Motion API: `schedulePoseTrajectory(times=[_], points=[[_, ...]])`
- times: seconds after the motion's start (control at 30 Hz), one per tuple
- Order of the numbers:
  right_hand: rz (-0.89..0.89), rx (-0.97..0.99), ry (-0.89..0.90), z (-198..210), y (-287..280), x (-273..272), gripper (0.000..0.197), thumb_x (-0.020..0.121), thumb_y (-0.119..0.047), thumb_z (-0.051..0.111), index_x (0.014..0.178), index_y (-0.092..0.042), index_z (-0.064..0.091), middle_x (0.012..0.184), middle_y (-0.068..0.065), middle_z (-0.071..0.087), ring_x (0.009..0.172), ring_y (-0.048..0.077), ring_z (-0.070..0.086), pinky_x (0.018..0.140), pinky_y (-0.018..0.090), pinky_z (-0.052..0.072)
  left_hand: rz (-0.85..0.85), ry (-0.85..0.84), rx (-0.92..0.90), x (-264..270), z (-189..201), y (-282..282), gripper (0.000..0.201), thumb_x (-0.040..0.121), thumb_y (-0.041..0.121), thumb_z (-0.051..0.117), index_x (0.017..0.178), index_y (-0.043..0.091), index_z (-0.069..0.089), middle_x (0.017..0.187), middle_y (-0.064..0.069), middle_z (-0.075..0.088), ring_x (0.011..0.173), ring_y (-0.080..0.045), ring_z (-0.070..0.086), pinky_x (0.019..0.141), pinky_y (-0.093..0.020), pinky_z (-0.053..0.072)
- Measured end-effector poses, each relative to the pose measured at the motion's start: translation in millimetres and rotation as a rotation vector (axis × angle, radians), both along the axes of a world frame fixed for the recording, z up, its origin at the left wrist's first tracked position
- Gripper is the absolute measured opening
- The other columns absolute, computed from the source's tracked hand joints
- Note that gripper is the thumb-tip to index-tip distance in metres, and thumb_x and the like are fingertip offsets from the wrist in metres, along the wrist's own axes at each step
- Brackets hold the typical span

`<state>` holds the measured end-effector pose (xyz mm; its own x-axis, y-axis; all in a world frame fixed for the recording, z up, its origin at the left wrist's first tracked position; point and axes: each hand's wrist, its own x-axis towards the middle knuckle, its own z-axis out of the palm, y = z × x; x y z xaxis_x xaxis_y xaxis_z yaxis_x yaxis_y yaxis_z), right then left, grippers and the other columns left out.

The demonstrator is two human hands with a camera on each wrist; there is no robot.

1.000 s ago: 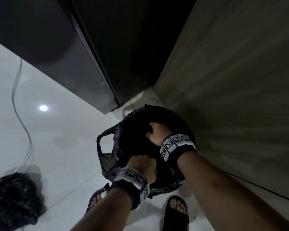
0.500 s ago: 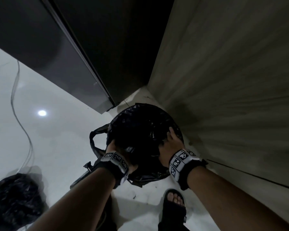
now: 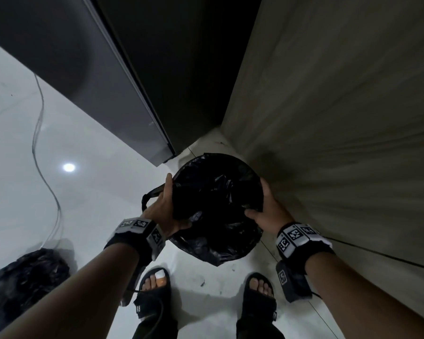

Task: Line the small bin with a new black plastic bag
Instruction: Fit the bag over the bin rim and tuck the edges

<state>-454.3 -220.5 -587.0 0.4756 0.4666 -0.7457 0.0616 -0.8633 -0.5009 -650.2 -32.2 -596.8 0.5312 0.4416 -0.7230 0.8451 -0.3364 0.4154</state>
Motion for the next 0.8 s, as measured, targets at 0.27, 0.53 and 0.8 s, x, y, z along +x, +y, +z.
schedulePoseTrajectory(times=[0.27,0.53,0.8], points=[[-0.554,0.135,-0.107,-3.7,-25.3,-42.2,0.086,0.083,-0.037,0.066,0.148,-0.038,0.009,0.157,0.007,0.026,0.137,0.029,0.038,0.110,0.048,0.037,0.125,-0.171,0.469,-43.4,11.4,-40.7,0.088,0.068,0.054,0.071,0.140,0.021,0.033,0.123,-0.008,0.045,0.111,-0.030,0.046,0.094,-0.045,0.042],[-1.226,0.125,0.658,-11.4,-67.6,-109.7,0.021,0.092,-0.003,0.050,0.112,-0.006,0.052,0.112,0.018,0.052,0.104,0.040,0.054,0.075,0.046,0.051,0.520,-0.146,0.159,-67.1,2.2,-87.3,0.061,0.072,0.029,0.077,0.122,0.016,0.044,0.110,-0.008,0.064,0.096,-0.032,0.063,0.080,-0.039,0.051],[-1.308,0.233,0.591,-20.5,-55.9,-135.3,0.007,0.086,0.001,0.052,0.081,-0.001,0.057,0.077,0.016,0.059,0.062,0.025,0.058,0.061,0.034,0.057,0.794,-0.140,-0.185,-57.5,-2.9,-85.9,0.082,0.041,0.013,0.067,0.121,0.021,0.050,0.091,-0.005,0.058,0.074,-0.029,0.063,0.072,-0.048,0.060]])
